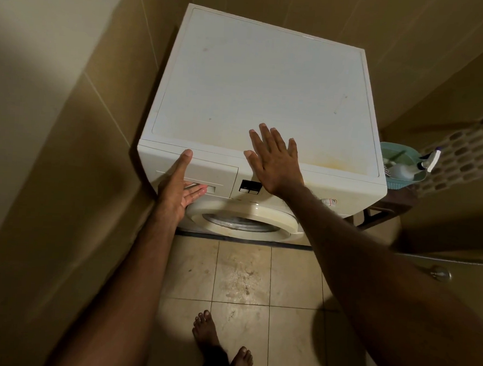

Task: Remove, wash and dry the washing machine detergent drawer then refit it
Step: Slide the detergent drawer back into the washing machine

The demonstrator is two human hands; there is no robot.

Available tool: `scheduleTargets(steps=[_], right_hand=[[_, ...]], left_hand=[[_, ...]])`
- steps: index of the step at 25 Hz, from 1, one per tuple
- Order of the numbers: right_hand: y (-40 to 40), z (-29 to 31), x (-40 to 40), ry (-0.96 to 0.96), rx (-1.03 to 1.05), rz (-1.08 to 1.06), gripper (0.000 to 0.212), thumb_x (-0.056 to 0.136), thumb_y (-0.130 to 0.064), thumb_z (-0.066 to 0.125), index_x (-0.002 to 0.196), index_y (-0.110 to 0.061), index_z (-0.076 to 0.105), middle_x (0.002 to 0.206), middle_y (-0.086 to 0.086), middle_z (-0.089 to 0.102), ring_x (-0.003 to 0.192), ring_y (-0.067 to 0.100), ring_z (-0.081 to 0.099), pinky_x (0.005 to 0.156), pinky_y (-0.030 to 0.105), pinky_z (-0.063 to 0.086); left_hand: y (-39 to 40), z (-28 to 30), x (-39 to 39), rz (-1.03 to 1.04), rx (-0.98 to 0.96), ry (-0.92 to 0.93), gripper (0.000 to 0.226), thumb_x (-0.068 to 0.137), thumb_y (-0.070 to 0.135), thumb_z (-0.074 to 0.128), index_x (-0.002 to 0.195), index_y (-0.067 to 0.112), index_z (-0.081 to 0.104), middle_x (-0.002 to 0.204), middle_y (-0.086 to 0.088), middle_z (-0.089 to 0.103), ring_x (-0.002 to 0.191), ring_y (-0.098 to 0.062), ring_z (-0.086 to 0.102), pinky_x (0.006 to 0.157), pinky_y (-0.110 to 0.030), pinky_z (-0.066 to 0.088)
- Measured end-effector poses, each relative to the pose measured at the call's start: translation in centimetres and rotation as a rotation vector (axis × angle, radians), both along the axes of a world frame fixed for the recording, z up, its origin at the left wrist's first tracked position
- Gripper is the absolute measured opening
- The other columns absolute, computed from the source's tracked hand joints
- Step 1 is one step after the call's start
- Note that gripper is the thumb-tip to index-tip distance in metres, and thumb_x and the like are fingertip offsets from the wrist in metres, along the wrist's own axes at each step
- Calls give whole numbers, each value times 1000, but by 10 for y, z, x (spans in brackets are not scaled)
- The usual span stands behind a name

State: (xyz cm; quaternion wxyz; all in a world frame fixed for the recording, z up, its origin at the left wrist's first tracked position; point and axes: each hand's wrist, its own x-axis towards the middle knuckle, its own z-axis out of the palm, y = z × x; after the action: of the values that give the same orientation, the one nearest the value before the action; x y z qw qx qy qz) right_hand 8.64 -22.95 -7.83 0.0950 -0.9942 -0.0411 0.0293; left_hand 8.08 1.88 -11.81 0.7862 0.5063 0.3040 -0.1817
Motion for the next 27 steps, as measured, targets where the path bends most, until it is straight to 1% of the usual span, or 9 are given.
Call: scheduleTargets(steps=[3, 6, 9, 11, 14, 16, 18, 22, 27], right_hand=[[0, 1, 0, 7, 7, 4, 63, 108, -57, 14, 165, -31, 10, 174, -1, 3, 160, 22, 0, 126, 59, 3], [-1, 1, -1, 21, 4, 5, 63, 108, -57, 14, 165, -31, 9, 174, -1, 1, 160, 21, -1, 126, 59, 2], [0, 1, -1, 27, 2, 13, 63, 108, -57, 14, 165, -30, 8, 174, -1, 0, 160, 22, -2, 126, 58, 1], [0, 2, -1, 22, -3, 14, 63, 108, -57, 15, 165, -29, 8, 174, 0, 0, 160, 23, -2, 126, 59, 1], [1, 6, -2, 33, -7, 20, 64, 108, -56, 14, 165, -28, 7, 174, 1, -1, 160, 24, -2, 126, 60, 3], [2, 9, -3, 38, -8, 18, 64, 108, -55, 14, 165, -27, 8, 174, 1, 0, 160, 24, -2, 126, 60, 3], [3, 11, -4, 43, -2, 19, 63, 109, -55, 15, 165, -27, 8, 174, 2, 0, 160, 24, -2, 126, 60, 3], [5, 14, -5, 53, 1, 12, 63, 109, -54, 15, 165, -27, 8, 174, 1, 0, 160, 24, -2, 126, 60, 2], [4, 9, -5, 23, -3, 9, 63, 109, -55, 15, 165, -28, 10, 174, 1, 1, 160, 24, -1, 126, 59, 3]], left_hand=[[-1, -2, 0, 22, 0, 2, 80, 70, 59, 89, 136, 22, 61, 131, -23, 63, 101, -38, 76, 88, -47, 64], [-2, 0, -3, 68, -13, -3, 79, 69, 55, 92, 132, 21, 61, 125, -21, 68, 101, -37, 76, 85, -47, 65], [1, -5, -32, 132, -3, -13, 83, 70, 51, 92, 136, 18, 55, 121, -18, 73, 100, -34, 77, 82, -49, 65], [7, -7, -63, 115, 15, -16, 92, 65, 57, 90, 139, 18, 54, 121, -19, 73, 100, -33, 78, 80, -46, 65], [20, -11, -105, 115, 20, 26, 108, 49, 65, 95, 139, 20, 55, 117, -18, 75, 97, -34, 78, 73, -41, 65], [25, -14, -126, 117, 22, 40, 104, 47, 66, 96, 134, 23, 58, 113, -16, 78, 95, -36, 78, 70, -41, 65], [29, -16, -139, 101, 24, 43, 99, 51, 66, 95, 133, 23, 59, 112, -15, 78, 94, -40, 78, 70, -43, 66], [34, -13, -140, 63, 34, 40, 102, 52, 66, 94, 135, 20, 58, 115, -18, 77, 96, -41, 77, 73, -46, 66], [33, -11, -138, 89, 26, 40, 74, 63, 58, 90, 123, 24, 65, 114, -17, 77, 94, -42, 77, 71, -46, 66]])
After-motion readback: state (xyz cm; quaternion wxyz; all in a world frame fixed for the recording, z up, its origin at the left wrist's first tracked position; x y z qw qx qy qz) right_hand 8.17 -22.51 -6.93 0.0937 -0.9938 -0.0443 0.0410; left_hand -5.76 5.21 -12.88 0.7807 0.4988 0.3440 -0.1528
